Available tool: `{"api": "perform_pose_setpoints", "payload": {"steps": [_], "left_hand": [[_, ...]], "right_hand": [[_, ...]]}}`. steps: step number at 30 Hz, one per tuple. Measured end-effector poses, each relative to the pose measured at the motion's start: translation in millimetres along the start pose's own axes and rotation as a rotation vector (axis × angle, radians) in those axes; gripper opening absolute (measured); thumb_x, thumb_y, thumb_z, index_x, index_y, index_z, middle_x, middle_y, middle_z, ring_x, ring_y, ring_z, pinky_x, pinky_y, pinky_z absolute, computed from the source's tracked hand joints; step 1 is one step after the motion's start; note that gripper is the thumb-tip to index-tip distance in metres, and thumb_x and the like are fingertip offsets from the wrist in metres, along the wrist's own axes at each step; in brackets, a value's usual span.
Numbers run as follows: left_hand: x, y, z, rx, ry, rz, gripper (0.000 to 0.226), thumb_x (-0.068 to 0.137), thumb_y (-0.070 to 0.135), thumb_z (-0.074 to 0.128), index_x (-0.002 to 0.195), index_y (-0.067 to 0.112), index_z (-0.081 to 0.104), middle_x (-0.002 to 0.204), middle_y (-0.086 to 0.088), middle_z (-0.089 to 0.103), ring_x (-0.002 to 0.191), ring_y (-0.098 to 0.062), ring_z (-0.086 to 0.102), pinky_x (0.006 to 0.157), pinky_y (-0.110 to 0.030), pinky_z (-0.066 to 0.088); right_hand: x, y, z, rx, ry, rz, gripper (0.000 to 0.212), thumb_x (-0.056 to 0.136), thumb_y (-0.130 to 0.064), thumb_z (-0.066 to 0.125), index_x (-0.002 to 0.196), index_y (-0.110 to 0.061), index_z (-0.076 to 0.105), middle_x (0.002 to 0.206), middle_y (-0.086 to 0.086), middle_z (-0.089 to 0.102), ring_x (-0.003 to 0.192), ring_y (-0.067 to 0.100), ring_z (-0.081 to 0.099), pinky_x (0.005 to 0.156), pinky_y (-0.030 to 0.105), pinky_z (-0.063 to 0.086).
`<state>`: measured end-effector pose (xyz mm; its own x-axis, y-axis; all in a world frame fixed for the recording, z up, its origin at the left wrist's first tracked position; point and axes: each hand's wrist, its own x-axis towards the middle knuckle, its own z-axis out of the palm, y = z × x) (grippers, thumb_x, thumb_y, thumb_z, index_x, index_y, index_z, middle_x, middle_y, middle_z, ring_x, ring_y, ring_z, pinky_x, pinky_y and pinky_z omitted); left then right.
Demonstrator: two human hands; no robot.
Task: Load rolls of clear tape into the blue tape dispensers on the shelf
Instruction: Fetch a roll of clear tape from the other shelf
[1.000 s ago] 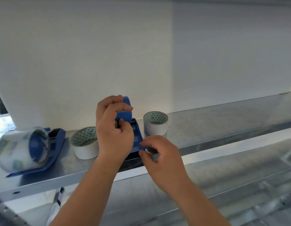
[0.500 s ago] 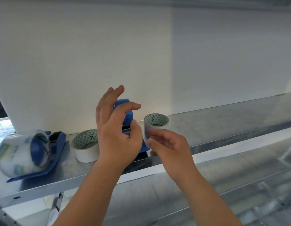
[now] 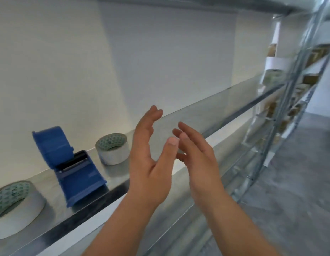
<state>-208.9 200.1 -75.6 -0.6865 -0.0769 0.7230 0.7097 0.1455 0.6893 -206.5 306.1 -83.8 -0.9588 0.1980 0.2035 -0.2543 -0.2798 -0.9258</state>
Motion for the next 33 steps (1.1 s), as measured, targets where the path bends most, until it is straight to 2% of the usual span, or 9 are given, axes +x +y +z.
{"api": "perform_pose_setpoints", "payload": {"steps": [2, 5, 8, 12, 16, 19, 25, 29, 33], "left_hand": [[2.2, -3.5, 25.5, -0.05, -0.04, -0.041, 0.039, 0.102, 0.039, 0.047, 0.141, 0.037, 0.047, 0.153, 0.012, 0.051, 0.147, -0.011, 0.044, 0.12, -0.046, 0.037], [1.4, -4.9, 66.0, -0.144, -0.12, -0.095, 0.04, 0.101, 0.046, 0.043, 0.138, 0.034, 0.05, 0.145, 0.023, 0.055, 0.141, 0.001, 0.046, 0.118, -0.032, 0.036], [-3.2, -2.2, 110.0, -0.216, -0.226, -0.109, 0.045, 0.1, 0.05, 0.043, 0.141, 0.031, 0.051, 0.144, 0.025, 0.055, 0.141, 0.002, 0.046, 0.115, -0.031, 0.037], [-10.1, 6.7, 172.3, -0.33, -0.322, -0.127, 0.037, 0.099, 0.05, 0.045, 0.134, 0.041, 0.053, 0.142, 0.022, 0.058, 0.139, 0.002, 0.049, 0.112, -0.024, 0.038], [-20.4, 20.6, 243.3, -0.535, -0.355, -0.244, 0.043, 0.094, 0.056, 0.045, 0.129, 0.037, 0.061, 0.138, 0.018, 0.065, 0.135, 0.0, 0.054, 0.116, -0.039, 0.044], [-23.8, 36.8, 296.2, -0.587, -0.393, -0.269, 0.043, 0.093, 0.056, 0.045, 0.126, 0.036, 0.064, 0.133, 0.02, 0.068, 0.132, 0.0, 0.058, 0.117, -0.046, 0.044], [-36.2, 61.0, 397.4, -0.639, -0.456, -0.296, 0.032, 0.096, 0.056, 0.047, 0.116, 0.042, 0.068, 0.124, 0.023, 0.071, 0.126, 0.003, 0.061, 0.115, -0.046, 0.046], [-47.3, 70.1, 456.5, -0.697, -0.473, -0.313, 0.032, 0.1, 0.046, 0.048, 0.119, 0.031, 0.068, 0.121, 0.02, 0.073, 0.124, 0.002, 0.063, 0.114, -0.045, 0.047], [-49.1, 69.7, 502.7, -0.692, -0.496, -0.333, 0.037, 0.091, 0.059, 0.049, 0.115, 0.04, 0.069, 0.124, 0.02, 0.072, 0.127, -0.002, 0.061, 0.115, -0.048, 0.046]], "right_hand": [[0.6, -6.8, -24.6, 0.002, 0.09, -0.012, 0.033, 0.098, -0.034, 0.064, 0.131, -0.035, 0.068, 0.132, -0.009, 0.071, 0.123, 0.011, 0.066, 0.108, 0.045, 0.053], [0.9, -19.2, -64.1, 0.0, 0.217, -0.045, 0.03, 0.101, -0.027, 0.062, 0.13, -0.034, 0.069, 0.128, -0.008, 0.073, 0.122, 0.011, 0.067, 0.109, 0.049, 0.051], [-2.2, -33.3, -105.1, -0.027, 0.324, -0.081, 0.031, 0.101, -0.028, 0.06, 0.131, -0.036, 0.067, 0.128, -0.009, 0.073, 0.122, 0.009, 0.066, 0.108, 0.046, 0.052], [-3.9, -52.7, -162.5, -0.082, 0.454, -0.131, 0.033, 0.102, -0.027, 0.059, 0.134, -0.034, 0.065, 0.13, -0.009, 0.071, 0.123, 0.009, 0.065, 0.11, 0.047, 0.051], [-9.8, -74.7, -228.3, -0.124, 0.553, -0.177, 0.033, 0.103, -0.027, 0.059, 0.134, -0.034, 0.064, 0.13, -0.009, 0.072, 0.12, 0.007, 0.067, 0.109, 0.045, 0.052], [-11.5, -93.9, -277.6, -0.147, 0.62, -0.2, 0.034, 0.103, -0.026, 0.057, 0.135, -0.032, 0.065, 0.128, -0.011, 0.073, 0.117, 0.004, 0.068, 0.107, 0.043, 0.053], [-15.8, -127.3, -373.5, -0.221, 0.71, -0.248, 0.029, 0.103, -0.031, 0.057, 0.131, -0.036, 0.065, 0.127, -0.014, 0.072, 0.115, 0.002, 0.068, 0.103, 0.041, 0.055], [-19.3, -145.2, -426.7, -0.267, 0.762, -0.265, 0.032, 0.103, -0.033, 0.056, 0.134, -0.036, 0.063, 0.13, -0.016, 0.07, 0.118, 0.001, 0.066, 0.105, 0.042, 0.054], [-14.4, -158.7, -467.6, -0.289, 0.819, -0.279, 0.032, 0.103, -0.036, 0.056, 0.134, -0.04, 0.063, 0.134, -0.016, 0.068, 0.121, 0.002, 0.064, 0.104, 0.041, 0.055]]}}
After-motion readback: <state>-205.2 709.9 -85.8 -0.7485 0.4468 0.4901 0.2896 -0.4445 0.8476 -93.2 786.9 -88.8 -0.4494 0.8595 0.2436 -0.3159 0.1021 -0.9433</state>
